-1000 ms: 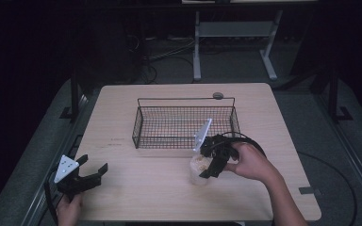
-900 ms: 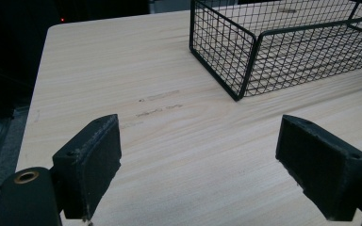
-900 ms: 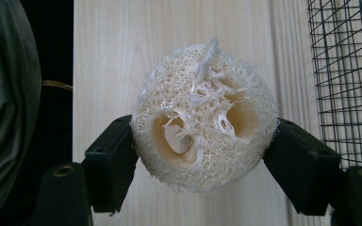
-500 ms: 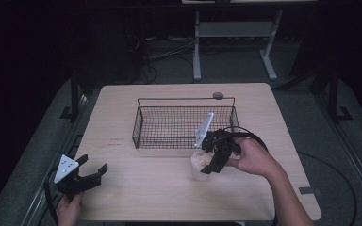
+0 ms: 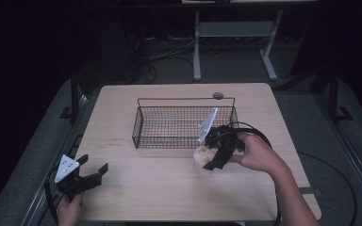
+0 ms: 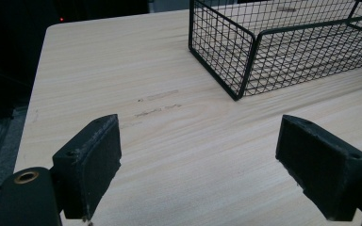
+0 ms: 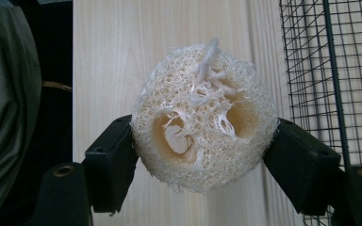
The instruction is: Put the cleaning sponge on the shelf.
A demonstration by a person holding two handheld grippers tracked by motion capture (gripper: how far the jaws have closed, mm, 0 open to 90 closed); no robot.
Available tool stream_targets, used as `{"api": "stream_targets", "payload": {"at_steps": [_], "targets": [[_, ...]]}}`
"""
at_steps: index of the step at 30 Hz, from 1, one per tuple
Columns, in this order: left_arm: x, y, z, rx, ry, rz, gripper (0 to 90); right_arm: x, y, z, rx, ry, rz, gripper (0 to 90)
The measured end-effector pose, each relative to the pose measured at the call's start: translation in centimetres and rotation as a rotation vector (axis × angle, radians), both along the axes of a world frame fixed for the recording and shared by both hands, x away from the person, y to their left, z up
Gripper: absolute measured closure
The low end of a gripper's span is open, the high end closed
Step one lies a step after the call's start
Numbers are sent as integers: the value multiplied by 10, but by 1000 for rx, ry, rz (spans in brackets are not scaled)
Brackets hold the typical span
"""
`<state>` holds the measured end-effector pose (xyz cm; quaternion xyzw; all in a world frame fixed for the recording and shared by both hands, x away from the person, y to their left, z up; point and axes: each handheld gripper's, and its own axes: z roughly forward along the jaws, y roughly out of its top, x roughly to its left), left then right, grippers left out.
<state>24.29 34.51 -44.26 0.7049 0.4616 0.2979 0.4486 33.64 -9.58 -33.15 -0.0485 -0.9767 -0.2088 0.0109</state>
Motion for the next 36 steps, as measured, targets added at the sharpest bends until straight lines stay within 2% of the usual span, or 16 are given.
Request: {"api": "stream_targets", "payload": {"at_steps": [12, 19, 24, 26, 30, 36], "targets": [[0, -1, 0, -2, 1, 0, 140, 14, -4, 16, 13, -11, -16, 279], [0, 0, 0, 0, 4, -1, 139, 29, -2, 28, 20, -11, -24, 279], [0, -1, -1, -1, 6, -2, 139, 36, -1, 31, 17, -13, -32, 279], [0, -1, -1, 0, 7, -3, 139, 43, 1, 32, 26, -7, -34, 279], [0, -1, -1, -1, 6, -2, 139, 49, 2, 33, 12, -14, -41, 279], [1, 0, -1, -1, 6, -2, 139, 62, 6, 35, 33, -9, -57, 280]]}}
